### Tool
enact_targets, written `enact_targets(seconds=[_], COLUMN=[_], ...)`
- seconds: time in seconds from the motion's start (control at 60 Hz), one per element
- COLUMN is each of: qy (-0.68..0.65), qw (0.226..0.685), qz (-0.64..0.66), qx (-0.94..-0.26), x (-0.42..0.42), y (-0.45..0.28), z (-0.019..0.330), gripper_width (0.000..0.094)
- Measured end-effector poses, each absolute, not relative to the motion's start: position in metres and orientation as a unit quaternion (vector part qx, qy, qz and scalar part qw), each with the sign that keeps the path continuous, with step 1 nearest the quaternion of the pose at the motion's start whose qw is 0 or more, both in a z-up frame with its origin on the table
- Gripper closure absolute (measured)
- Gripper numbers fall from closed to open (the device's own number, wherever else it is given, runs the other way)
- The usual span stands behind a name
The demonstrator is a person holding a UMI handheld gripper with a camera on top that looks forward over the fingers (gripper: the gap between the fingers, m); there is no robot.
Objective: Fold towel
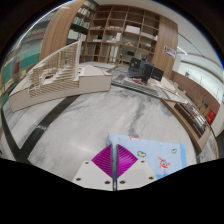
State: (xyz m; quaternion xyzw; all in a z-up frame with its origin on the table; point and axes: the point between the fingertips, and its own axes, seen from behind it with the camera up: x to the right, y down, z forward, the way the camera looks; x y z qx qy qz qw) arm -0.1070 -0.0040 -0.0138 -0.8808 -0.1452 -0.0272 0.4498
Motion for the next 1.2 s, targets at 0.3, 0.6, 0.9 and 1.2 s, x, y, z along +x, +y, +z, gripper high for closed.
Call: enact_targets(seconds=[0.3, 0.6, 0.9, 1.2], qy=[-0.081, -0.042, -0.048, -0.037], qw=[0.491, 0.487, 0.475, 0.504], qz=[0.038, -0.025, -0.072, -0.024], qx=[-0.866, -0.872, -0.876, -0.863], x=[-0.075, 0.079, 0.128, 0.105], y=[0.005, 0.014, 0.011, -0.062], z=[0.061, 0.054, 0.018, 0.075], gripper_width=[0.0928, 0.0923, 0.0228, 0.0090])
